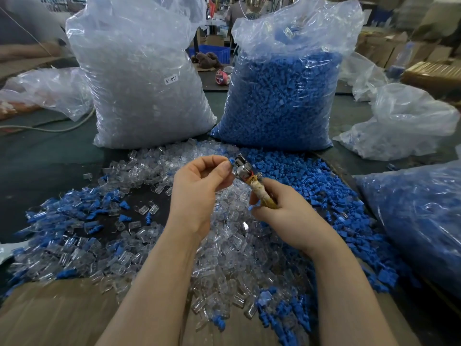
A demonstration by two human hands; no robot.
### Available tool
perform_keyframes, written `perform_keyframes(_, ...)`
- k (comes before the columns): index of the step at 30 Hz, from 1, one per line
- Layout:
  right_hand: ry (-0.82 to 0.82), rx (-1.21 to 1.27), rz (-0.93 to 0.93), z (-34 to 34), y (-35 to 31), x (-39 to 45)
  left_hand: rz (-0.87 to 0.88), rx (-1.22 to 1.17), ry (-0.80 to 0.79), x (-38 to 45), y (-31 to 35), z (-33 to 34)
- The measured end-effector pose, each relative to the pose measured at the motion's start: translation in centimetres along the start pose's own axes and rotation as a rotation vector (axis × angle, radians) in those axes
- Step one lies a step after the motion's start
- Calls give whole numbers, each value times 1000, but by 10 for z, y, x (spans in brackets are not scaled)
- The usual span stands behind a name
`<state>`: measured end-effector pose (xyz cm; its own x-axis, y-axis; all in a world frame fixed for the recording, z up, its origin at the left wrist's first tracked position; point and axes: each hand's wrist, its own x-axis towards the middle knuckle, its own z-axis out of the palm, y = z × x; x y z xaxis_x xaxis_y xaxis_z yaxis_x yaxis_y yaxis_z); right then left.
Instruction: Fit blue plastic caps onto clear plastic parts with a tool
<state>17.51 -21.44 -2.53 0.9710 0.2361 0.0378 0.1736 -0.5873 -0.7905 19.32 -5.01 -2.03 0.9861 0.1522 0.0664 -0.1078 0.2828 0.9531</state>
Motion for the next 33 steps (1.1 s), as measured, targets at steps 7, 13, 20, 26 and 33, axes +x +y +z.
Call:
perform_keyframes(7, -10, -18, 12, 0, -1, 0, -12, -23, -11, 1, -1, -2)
perform_keyframes(13, 35, -37, 0, 4, -3, 0, -2, -30, -3, 1, 0, -3)
perform_keyframes(20, -11, 22, 24, 8, -6, 1, -23, -44, 1, 1, 1, -3)
perform_keyframes(26, -13, 31, 35, 7, -7, 1, -31, -22, -42, 0, 2, -3)
perform_keyframes(33, -60, 24, 44, 4, -8, 0, -45, -36, -74, -1, 1, -3)
